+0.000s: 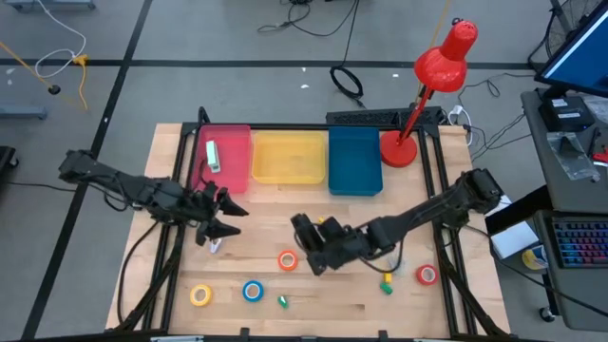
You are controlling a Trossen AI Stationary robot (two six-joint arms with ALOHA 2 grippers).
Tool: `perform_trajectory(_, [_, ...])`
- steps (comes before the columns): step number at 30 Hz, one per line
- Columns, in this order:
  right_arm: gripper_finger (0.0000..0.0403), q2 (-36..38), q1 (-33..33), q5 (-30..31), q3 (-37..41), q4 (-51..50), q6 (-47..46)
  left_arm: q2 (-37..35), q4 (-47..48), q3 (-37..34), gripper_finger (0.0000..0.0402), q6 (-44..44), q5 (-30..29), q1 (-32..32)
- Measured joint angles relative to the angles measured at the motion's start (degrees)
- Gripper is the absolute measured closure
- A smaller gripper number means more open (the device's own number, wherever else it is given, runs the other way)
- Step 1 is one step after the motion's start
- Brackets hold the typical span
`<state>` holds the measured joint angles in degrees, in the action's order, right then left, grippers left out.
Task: Pick and place Stapler, Stapler remover, tape
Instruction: Put the black stapler into the red bin
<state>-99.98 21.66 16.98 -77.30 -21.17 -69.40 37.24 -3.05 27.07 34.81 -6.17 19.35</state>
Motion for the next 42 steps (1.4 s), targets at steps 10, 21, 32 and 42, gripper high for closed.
perform_trajectory(10, [0.0285,0.00,-8.47,4.07,0.00,9.77,19.73,10.03,-14.60,0.00,0.0066,1.15,-10.52,0.02])
perform_trajectory(21, [0.0285,0.00,-13.35,0.27,0.00,15.88,30.20,12.80,-17.64,0.50,0.0066,3.56,-24.27,-0.10])
perform_trajectory(32, [0.0285,0.00,-13.87,-0.59,-0.04,11.24,35.90,12.70,-22.45,0.58,0.0066,-5.94,-26.93,-0.20])
perform_trajectory(42, [0.0285,0.00,-13.82,-6.64,-0.04,2.95,47.34,17.51,4.91,19.66,0.0066,-17.02,-25.09,-0.04])
